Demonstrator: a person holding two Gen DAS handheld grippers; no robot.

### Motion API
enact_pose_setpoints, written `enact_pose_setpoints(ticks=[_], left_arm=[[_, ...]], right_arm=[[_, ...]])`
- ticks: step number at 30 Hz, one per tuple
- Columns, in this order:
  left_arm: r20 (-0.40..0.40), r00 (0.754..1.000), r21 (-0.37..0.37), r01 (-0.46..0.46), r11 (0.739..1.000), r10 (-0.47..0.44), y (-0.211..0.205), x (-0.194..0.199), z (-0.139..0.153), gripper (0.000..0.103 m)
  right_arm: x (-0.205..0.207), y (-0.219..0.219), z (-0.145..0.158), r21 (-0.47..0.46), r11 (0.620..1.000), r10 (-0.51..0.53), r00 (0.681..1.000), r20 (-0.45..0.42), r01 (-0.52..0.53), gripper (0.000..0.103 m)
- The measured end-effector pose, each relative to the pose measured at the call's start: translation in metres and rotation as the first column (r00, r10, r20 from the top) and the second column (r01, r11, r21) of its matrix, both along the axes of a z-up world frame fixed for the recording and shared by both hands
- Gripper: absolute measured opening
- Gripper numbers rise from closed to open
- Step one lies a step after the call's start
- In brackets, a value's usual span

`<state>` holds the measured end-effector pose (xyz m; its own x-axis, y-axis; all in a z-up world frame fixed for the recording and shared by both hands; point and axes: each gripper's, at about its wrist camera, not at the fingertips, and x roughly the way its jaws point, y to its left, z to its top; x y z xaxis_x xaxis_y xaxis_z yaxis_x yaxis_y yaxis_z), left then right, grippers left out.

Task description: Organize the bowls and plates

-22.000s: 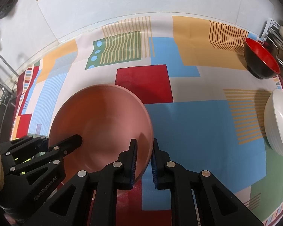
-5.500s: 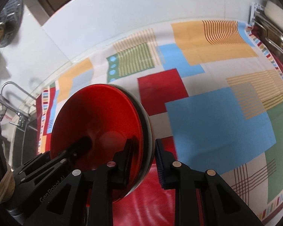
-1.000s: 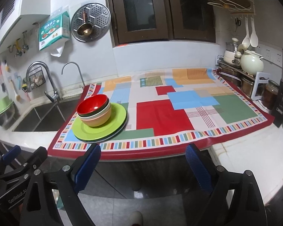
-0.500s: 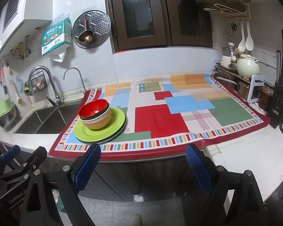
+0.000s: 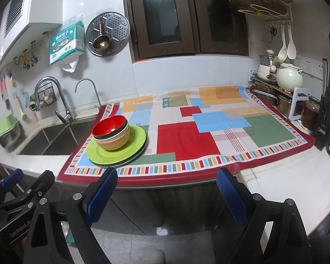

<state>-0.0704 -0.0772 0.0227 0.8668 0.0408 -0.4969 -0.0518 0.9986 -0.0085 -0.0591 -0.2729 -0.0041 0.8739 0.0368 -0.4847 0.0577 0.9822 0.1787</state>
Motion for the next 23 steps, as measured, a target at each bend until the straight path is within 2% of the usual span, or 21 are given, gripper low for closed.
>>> enact_pose_setpoints(ticks=[23], left_arm=[[-0.005, 1.0, 0.002, -0.022, 1.0, 0.022, 0.0021, 0.0003, -0.0009, 0.103]], right_arm=[[-0.0007, -0.0012, -0.0011, -0.001, 1.0, 0.006, 1.0, -0.003, -0.006, 0.092]])
